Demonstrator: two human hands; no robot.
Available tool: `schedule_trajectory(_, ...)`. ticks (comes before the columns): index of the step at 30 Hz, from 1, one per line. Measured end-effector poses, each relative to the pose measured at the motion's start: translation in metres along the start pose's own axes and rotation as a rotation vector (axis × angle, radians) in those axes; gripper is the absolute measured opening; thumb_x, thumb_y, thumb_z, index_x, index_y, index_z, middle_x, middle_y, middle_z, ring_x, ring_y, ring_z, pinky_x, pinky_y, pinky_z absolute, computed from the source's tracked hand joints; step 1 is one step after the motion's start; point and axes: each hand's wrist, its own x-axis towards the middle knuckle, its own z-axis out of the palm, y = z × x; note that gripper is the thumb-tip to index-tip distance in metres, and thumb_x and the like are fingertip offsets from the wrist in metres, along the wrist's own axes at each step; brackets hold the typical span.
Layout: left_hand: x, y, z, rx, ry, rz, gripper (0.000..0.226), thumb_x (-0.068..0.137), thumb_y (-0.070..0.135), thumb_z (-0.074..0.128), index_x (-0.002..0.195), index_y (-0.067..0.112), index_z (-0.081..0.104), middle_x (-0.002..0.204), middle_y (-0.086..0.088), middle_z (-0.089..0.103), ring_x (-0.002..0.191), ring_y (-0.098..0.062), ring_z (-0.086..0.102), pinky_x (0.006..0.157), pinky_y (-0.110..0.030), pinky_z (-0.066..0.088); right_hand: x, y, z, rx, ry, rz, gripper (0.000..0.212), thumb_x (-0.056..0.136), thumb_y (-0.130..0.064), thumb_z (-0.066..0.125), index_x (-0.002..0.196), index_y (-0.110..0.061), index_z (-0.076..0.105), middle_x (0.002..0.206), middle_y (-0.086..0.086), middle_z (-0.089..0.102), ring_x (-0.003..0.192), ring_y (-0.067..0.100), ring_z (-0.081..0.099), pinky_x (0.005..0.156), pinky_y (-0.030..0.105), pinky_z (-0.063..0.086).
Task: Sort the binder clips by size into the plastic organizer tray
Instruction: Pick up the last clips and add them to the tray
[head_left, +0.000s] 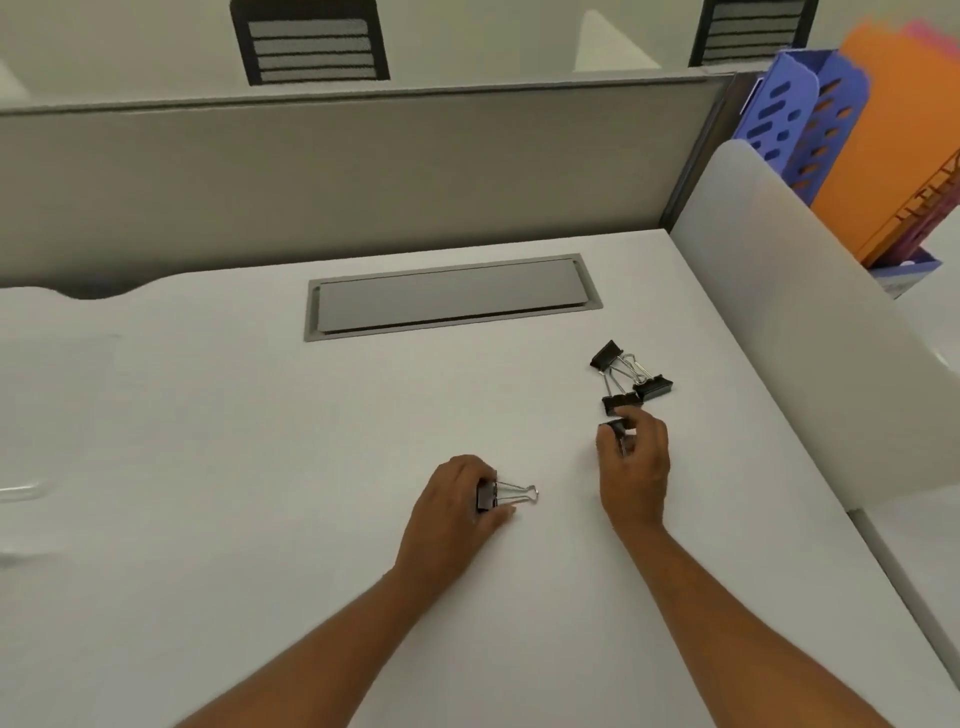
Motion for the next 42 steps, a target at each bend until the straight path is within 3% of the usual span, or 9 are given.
schedule_trajectory(6,-0.061,0.0,-0.067,-0.798,0.027,-0.6,0.034,0.078,0.018,0.092,0.105,0.026,0.072,0.106,0.002,0.074,0.093,-0.014,0.074,0.091,-0.029,0.057,-0.102,-0.064,0.037,0.564,-0.241,0.526,0.031,0.11,-0.027,0.035,0.113,-0.015,0.063,0.103,0.021,0.074,0.061,0.022,0.063,0.055,0.03,0.043)
schedule_trajectory(8,-0.079,-0.008,-0.089,-1.022,0.018,-0.661,0.039,0.082,0.002,0.086,0.115,0.017,0.073,0.116,-0.005,0.071,0.098,-0.021,0.075,0.098,-0.042,0.06,-0.141,-0.082,0.052,0.613,-0.377,0.592,0.033,0.112,-0.027,0.033,0.118,-0.012,0.061,0.103,0.025,0.075,0.058,0.022,0.061,0.052,0.03,0.043)
schedule_trajectory(15,-0.148,-0.037,-0.178,-1.153,0.059,-0.682,0.049,0.086,-0.011,0.074,0.129,0.011,0.068,0.133,-0.013,0.067,0.113,-0.025,0.074,0.097,-0.035,0.06,-0.217,-0.133,0.08,0.546,-0.651,0.537,0.024,0.113,-0.028,0.043,0.127,-0.028,0.063,0.102,0.012,0.076,0.068,0.021,0.06,0.059,0.032,0.044)
schedule_trajectory(20,-0.204,-0.071,-0.245,-0.925,0.256,-0.722,0.048,0.077,0.007,0.085,0.119,0.027,0.071,0.126,-0.002,0.071,0.108,-0.023,0.076,0.104,-0.042,0.054,-0.27,-0.169,0.117,0.367,-0.747,0.491,0.016,0.108,-0.017,0.054,0.122,-0.023,0.06,0.101,0.01,0.08,0.078,0.019,0.057,0.067,0.034,0.042)
schedule_trajectory(24,-0.235,-0.105,-0.303,-0.638,0.554,-0.705,0.045,0.089,0.001,0.077,0.113,0.037,0.069,0.116,0.013,0.071,0.102,-0.007,0.075,0.085,-0.023,0.054,-0.312,-0.18,0.14,0.301,-0.784,0.488,0.018,0.102,-0.012,0.063,0.115,-0.024,0.064,0.093,0.009,0.076,0.07,0.02,0.058,0.062,0.033,0.044)
schedule_trajectory(29,-0.256,-0.172,-0.38,-0.306,0.776,-0.601,0.028,0.086,0.011,0.082,0.095,0.034,0.069,0.103,0.009,0.071,0.09,-0.008,0.073,0.078,-0.028,0.058,-0.362,-0.197,0.174,0.227,-0.802,0.474,0.015,0.095,-0.005,0.073,0.107,-0.012,0.069,0.094,0.013,0.078,0.076,0.025,0.071,0.063,0.04,0.054)
schedule_trajectory(32,-0.249,-0.204,-0.398,-0.125,0.796,-0.584,0.02,0.086,0.015,0.083,0.093,0.027,0.069,0.096,0.015,0.067,0.09,-0.005,0.067,0.085,-0.035,0.057,-0.382,-0.211,0.19,0.157,-0.788,0.432,0.014,0.089,-0.01,0.08,0.098,-0.011,0.07,0.087,0.009,0.079,0.075,0.023,0.069,0.072,0.039,0.055)
schedule_trajectory(38,-0.235,-0.243,-0.395,0.343,0.643,-0.552,0.034,0.091,0.034,0.078,0.123,0.033,0.067,0.097,0.016,0.068,0.114,-0.018,0.048,0.089,-0.04,0.025,-0.403,-0.244,0.201,0.082,-0.742,0.352,0.017,0.085,-0.017,0.084,0.089,-0.011,0.069,0.081,0.012,0.075,0.061,0.014,0.058,0.07,0.028,0.049)
schedule_trajectory(42,-0.241,-0.258,-0.387,0.525,0.53,-0.538,0.021,0.085,0.029,0.082,0.105,0.028,0.078,0.098,0.008,0.073,0.119,-0.027,0.049,0.088,-0.045,0.024,-0.408,-0.257,0.202,0.004,-0.711,0.274,0.017,0.085,-0.018,0.085,0.087,-0.013,0.069,0.078,0.004,0.077,0.061,0.007,0.061,0.067,0.024,0.046)
